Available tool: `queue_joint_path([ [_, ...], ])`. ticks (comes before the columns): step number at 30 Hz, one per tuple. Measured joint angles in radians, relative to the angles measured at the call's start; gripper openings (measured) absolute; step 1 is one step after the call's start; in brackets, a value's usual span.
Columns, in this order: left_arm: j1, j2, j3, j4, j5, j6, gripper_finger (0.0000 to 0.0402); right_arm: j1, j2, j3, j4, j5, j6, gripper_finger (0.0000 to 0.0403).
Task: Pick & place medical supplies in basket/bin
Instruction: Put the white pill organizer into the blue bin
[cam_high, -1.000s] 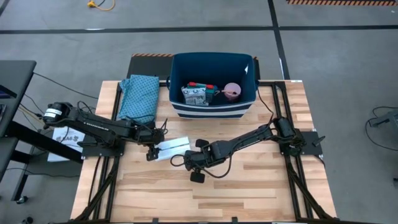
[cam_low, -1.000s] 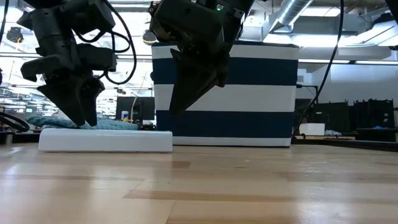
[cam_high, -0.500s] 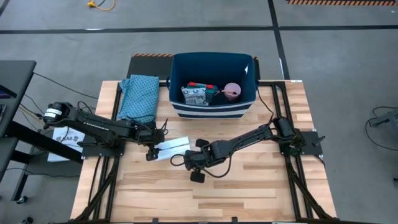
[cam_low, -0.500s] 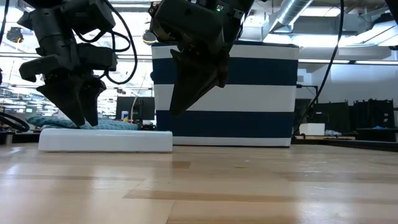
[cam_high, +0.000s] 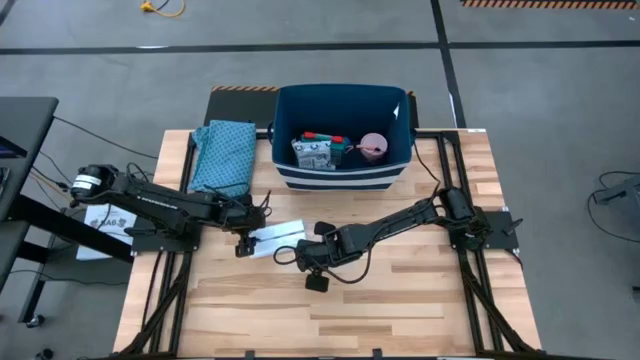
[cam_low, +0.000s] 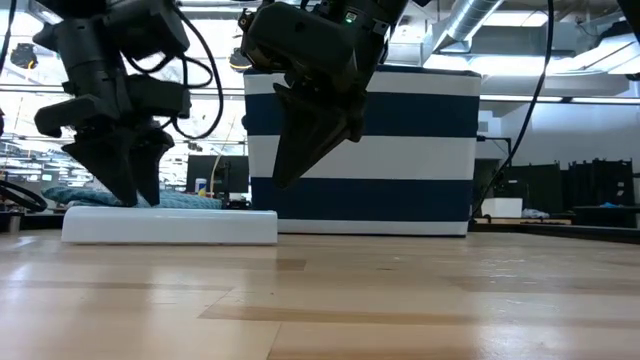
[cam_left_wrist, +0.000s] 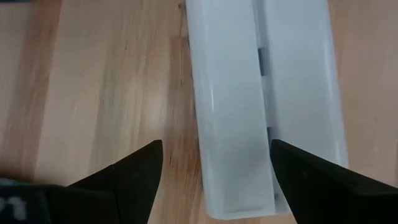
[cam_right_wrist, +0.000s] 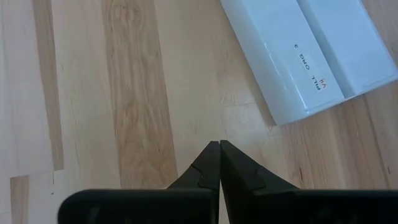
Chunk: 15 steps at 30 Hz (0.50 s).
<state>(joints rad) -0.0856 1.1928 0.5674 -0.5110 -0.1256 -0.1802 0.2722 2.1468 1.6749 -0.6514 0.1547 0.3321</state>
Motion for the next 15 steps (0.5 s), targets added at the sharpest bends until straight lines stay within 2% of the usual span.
queue_joint_path([
  [4,0.008,0.054,0.004,0.014,0.048,0.003,0.0287,-0.002,0.0,0.0,-0.001,0.0,0.0,0.0],
  [11,0.017,0.155,0.065,0.009,0.069,0.063,0.0286,-0.002,0.001,0.0,-0.023,0.0,0.0,0.0],
  [15,0.048,0.207,0.074,0.015,0.142,0.073,0.0286,-0.002,0.001,-0.01,-0.019,-0.001,0.0,0.0],
])
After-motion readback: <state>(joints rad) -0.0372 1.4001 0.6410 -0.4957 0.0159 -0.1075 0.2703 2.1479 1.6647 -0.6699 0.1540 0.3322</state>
